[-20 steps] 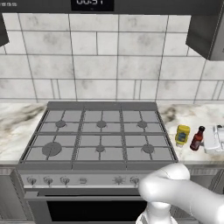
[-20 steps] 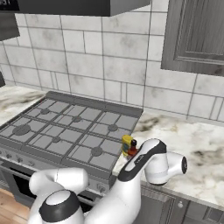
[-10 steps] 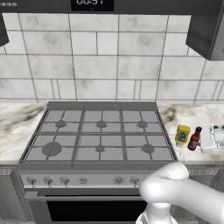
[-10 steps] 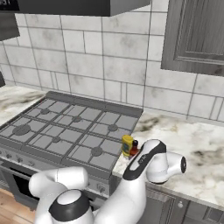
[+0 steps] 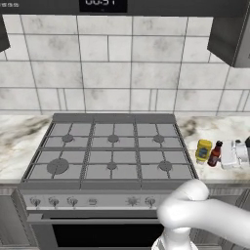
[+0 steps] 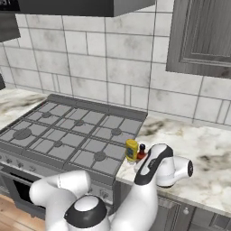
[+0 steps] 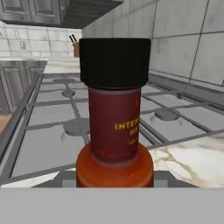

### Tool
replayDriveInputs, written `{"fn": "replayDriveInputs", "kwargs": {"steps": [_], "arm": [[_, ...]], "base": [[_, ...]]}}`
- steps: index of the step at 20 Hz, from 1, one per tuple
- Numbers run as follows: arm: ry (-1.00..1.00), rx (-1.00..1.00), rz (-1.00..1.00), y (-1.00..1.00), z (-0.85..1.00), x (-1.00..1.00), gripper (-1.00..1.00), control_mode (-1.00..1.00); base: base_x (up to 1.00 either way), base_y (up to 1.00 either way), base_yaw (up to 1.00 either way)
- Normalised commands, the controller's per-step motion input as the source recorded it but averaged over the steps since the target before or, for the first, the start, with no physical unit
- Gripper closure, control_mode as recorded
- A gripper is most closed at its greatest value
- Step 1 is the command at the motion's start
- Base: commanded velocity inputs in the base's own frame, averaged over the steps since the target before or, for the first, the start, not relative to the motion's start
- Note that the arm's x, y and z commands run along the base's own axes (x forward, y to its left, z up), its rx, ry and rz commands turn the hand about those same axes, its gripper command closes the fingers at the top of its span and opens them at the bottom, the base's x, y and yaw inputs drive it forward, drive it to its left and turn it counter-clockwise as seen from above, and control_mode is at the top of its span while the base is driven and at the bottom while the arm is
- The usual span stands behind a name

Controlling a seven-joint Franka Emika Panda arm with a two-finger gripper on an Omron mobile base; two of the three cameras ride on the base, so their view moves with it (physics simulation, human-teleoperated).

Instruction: Take 2 condiments from the cabinet and move them on the counter near the stove.Make sure the condiments are lined up with each other, next to each other.

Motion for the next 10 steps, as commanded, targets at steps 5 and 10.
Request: {"fn": "replayDriveInputs", "kwargs": {"steps": [5,10], "arm": [[0.0,0.0,0.0,-0.04,-0.2,0.18,1.0,-1.0],[0.0,0.0,0.0,0.0,-0.15,0.09,1.0,-1.0]], "base": [[0.0,0.0,0.0],[0.0,0.0,0.0]]}}
